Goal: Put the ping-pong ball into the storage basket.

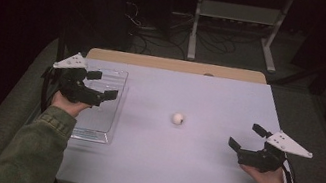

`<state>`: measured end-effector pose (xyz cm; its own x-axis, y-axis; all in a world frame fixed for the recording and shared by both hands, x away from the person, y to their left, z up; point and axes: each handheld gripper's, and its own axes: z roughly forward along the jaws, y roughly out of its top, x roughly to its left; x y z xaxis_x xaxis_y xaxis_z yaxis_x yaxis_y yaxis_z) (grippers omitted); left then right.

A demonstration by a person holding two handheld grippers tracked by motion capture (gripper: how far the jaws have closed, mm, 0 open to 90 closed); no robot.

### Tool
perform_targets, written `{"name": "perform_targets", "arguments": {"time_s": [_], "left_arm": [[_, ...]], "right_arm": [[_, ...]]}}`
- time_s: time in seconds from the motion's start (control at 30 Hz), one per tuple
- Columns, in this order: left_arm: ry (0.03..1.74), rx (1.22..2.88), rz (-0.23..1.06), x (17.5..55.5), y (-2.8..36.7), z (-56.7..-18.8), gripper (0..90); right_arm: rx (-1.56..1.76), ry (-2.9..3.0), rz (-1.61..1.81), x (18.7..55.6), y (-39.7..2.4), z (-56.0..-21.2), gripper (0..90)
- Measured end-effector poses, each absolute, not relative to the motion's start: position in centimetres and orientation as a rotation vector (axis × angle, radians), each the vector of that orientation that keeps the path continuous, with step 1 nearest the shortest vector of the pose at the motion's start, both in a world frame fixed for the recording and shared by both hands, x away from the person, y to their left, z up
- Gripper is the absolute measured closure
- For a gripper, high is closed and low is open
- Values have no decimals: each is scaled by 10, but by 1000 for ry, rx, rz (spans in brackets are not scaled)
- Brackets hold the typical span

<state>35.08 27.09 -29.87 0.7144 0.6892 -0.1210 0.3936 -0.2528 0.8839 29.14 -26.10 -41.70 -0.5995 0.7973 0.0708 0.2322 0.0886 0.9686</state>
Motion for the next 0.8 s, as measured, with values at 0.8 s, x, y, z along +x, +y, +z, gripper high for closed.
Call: {"name": "perform_targets", "arguments": {"time_s": [0.8], "left_arm": [[779,2062,259,380,230,-298,0]], "right_arm": [[1004,1900,1535,291,-260,-417,0]]}}
